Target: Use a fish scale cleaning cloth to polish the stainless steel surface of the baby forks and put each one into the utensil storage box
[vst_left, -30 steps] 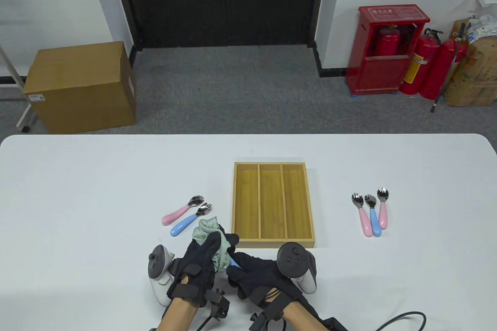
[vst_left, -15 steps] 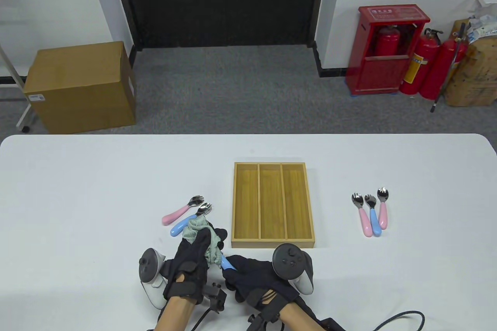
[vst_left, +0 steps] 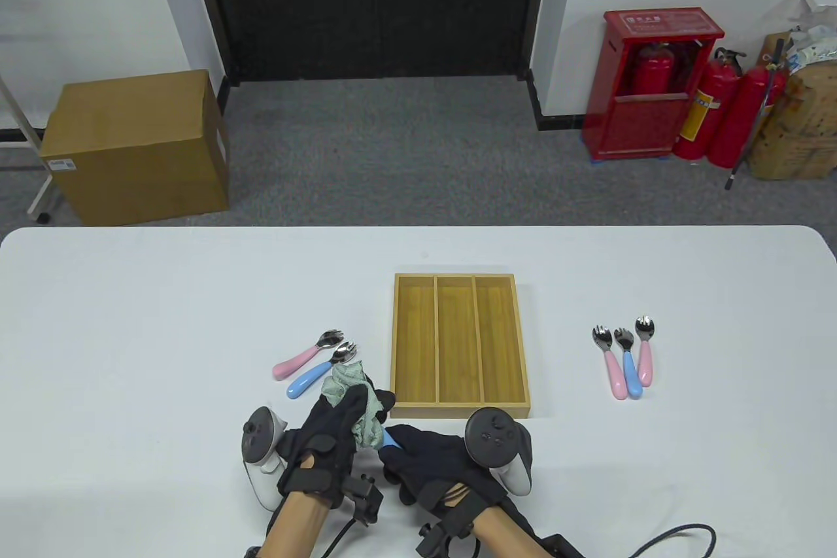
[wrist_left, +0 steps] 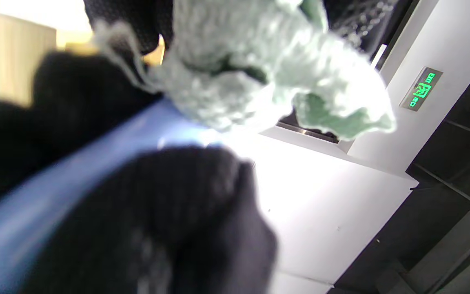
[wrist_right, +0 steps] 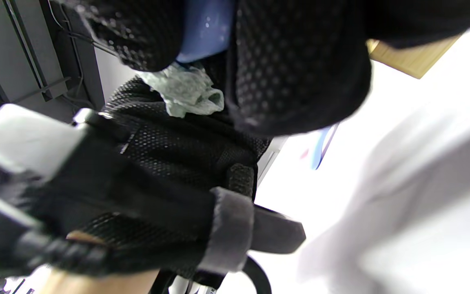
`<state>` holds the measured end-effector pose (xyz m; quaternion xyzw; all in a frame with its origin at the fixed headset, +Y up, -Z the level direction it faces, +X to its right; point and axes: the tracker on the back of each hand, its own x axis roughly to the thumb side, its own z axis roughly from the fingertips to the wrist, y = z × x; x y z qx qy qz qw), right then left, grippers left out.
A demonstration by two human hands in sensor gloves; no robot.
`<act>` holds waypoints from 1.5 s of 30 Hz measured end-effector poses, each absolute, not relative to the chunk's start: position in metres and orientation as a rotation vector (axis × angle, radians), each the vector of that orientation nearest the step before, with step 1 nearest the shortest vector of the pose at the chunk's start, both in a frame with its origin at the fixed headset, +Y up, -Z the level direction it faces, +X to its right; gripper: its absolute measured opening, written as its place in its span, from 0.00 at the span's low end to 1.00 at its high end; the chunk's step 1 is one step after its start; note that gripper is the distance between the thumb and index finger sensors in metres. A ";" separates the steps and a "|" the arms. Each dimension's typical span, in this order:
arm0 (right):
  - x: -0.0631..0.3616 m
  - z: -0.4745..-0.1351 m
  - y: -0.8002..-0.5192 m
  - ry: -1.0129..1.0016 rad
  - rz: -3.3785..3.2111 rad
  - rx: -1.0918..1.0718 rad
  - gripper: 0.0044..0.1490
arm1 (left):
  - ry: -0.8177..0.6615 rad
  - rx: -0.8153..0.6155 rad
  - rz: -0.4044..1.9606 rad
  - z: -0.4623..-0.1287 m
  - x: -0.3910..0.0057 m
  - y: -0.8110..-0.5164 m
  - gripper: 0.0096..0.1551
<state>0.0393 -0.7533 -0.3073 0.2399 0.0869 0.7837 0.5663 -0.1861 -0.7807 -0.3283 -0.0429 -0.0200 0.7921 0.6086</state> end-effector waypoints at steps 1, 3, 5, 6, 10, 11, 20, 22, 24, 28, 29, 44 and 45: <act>0.040 -0.307 -0.753 0.209 1.845 0.565 0.33 | -0.027 -0.081 1.807 -0.329 -0.190 -0.781 0.26; 0.040 -0.306 -0.752 0.220 1.845 0.567 0.33 | -0.010 -0.040 1.763 -0.330 -0.196 -0.780 0.24; 0.042 -0.305 -0.750 0.223 1.855 0.568 0.33 | 0.007 0.001 1.712 -0.331 -0.201 -0.778 0.24; 0.043 -0.306 -0.749 0.227 1.859 0.571 0.33 | 0.012 0.016 1.684 -0.331 -0.203 -0.777 0.23; 0.058 -0.308 -0.749 0.250 1.927 0.572 0.33 | 0.092 0.085 1.610 -0.331 -0.217 -0.782 0.24; 0.063 -0.310 -0.749 0.243 1.945 0.572 0.33 | 0.119 0.086 1.639 -0.331 -0.220 -0.784 0.25; 0.149 -0.360 -0.720 -0.199 2.269 0.130 0.31 | -0.013 -0.054 1.607 -0.334 -0.214 -0.775 0.27; 0.159 -0.373 -0.715 -0.265 2.417 0.006 0.30 | -0.048 -0.080 1.603 -0.334 -0.207 -0.772 0.28; 0.164 -0.383 -0.716 -0.261 2.540 -0.130 0.30 | -0.098 -0.100 1.593 -0.333 -0.200 -0.769 0.29; 0.159 -0.401 -0.731 -0.168 2.639 -0.318 0.29 | -0.143 -0.106 1.558 -0.331 -0.191 -0.766 0.31; 0.158 -0.403 -0.734 -0.162 2.649 -0.329 0.29 | -0.153 -0.111 1.562 -0.330 -0.189 -0.766 0.30; 0.133 -0.424 -0.754 0.042 2.829 -0.381 0.30 | -0.181 -0.120 1.545 -0.327 -0.186 -0.757 0.26; 0.132 -0.425 -0.755 0.067 2.840 -0.380 0.30 | -0.183 -0.121 1.542 -0.327 -0.186 -0.756 0.26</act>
